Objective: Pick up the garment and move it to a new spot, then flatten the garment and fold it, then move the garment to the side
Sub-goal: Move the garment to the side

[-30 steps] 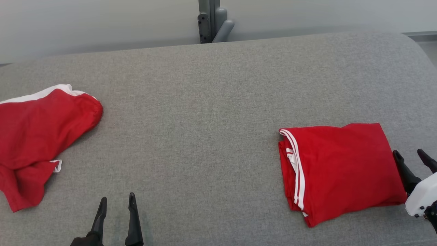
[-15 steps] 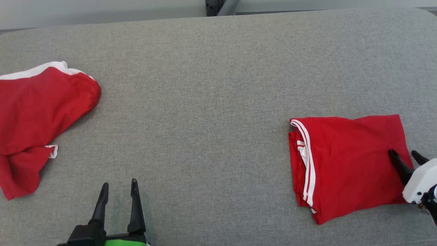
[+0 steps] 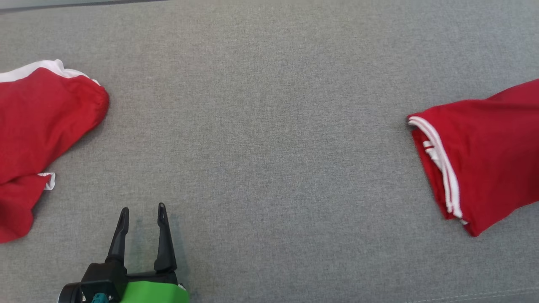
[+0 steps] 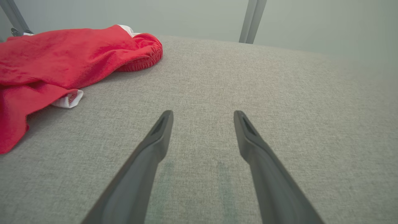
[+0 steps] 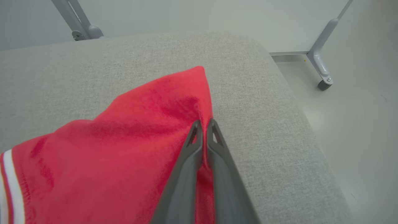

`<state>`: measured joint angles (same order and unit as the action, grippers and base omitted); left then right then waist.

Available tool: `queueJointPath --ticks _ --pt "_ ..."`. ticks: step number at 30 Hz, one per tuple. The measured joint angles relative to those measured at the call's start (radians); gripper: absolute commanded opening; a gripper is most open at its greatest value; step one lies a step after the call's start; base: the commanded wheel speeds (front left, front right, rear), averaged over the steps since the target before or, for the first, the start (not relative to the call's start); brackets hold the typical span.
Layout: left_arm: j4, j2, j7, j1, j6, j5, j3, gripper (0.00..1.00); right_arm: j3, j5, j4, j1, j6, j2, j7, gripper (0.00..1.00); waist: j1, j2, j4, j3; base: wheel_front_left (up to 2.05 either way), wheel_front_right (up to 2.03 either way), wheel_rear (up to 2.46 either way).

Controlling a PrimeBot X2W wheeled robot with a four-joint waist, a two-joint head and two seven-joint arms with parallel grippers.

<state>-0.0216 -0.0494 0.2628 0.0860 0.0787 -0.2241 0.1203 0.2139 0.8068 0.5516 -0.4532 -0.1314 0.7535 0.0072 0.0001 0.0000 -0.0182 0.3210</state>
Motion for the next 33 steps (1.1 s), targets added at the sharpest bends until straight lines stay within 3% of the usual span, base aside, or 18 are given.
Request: queueJointPath --ticks 3,8,22,23,24,25,33 --pt "-0.003 0.0 0.0 -0.012 -0.008 0.014 0.004 1.0 -0.029 -0.016 0.074 -0.053 0.0 0.041 -0.013 0.0 0.0 0.0 0.001 0.019 0.0 0.0 0.0" --pt "-0.003 0.0 0.0 -0.022 -0.009 0.029 0.002 1.0 -0.052 -0.072 0.214 -0.13 0.0 0.055 -0.02 0.0 0.0 0.0 0.01 0.047 0.0 0.0 0.0" --pt "-0.011 0.0 0.0 -0.024 -0.007 0.032 0.02 1.0 -0.1 -0.151 0.523 -0.254 0.0 0.023 -0.118 0.0 0.0 0.0 0.04 0.055 0.0 0.0 0.0" --pt "-0.012 0.0 0.0 -0.023 -0.007 0.032 0.021 1.0 -0.103 -0.162 0.543 -0.26 0.0 0.024 -0.131 0.05 0.0 0.0 0.039 0.054 0.0 0.0 0.0" --pt "-0.013 0.0 0.0 -0.021 -0.007 0.032 0.023 1.0 -0.105 -0.173 0.563 -0.269 0.0 0.023 -0.151 0.49 0.0 0.0 0.039 0.051 0.0 0.0 0.0" --pt "-0.014 0.0 0.0 -0.02 -0.004 0.032 0.023 1.0 -0.107 -0.19 0.583 -0.277 0.0 0.023 -0.172 1.0 0.0 0.0 0.038 0.049 0.0 0.0 0.0" --pt "-0.02 0.0 0.0 -0.014 -0.007 0.031 0.021 1.0 -0.108 -0.255 0.644 -0.333 0.0 0.005 -0.25 1.0 0.0 0.0 0.027 0.016 0.0 0.0 0.0"
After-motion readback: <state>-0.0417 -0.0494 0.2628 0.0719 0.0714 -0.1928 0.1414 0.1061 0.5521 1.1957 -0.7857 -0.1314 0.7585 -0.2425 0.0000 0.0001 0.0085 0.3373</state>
